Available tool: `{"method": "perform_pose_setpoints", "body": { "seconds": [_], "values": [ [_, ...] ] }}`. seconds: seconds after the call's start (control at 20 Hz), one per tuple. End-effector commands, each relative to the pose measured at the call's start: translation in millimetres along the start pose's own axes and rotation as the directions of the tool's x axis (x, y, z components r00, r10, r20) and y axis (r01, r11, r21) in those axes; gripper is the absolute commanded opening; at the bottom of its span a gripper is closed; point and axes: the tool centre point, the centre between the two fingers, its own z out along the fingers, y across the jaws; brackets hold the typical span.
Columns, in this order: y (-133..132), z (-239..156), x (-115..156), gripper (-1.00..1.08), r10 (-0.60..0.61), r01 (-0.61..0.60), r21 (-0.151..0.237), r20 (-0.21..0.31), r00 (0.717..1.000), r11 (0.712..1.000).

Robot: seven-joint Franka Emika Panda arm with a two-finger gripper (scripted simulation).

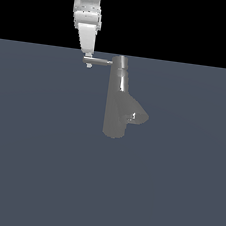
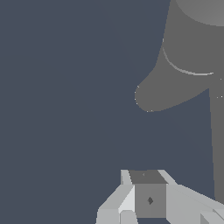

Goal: Turn on the faucet by rotating a designated handle.

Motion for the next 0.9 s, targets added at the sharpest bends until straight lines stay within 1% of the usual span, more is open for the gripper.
{"method": "perform_pose_setpoints", "body": {
  "seconds": [0.0, 0.15, 0.85],
  "values": [
    [-0.5, 0.6, -0.5, -1.0, 0.001, -0.001, 0.0, -0.003, 1.0, 1.0],
    [-0.4, 0.6, -0.7, -1.0, 0.001, -0.001, 0.0, -0.003, 1.0, 1.0],
    [32.3, -12.4, 0.2, -1.0, 0.001, -0.001, 0.0, -0.003, 1.0, 1.0]
  ]
}}
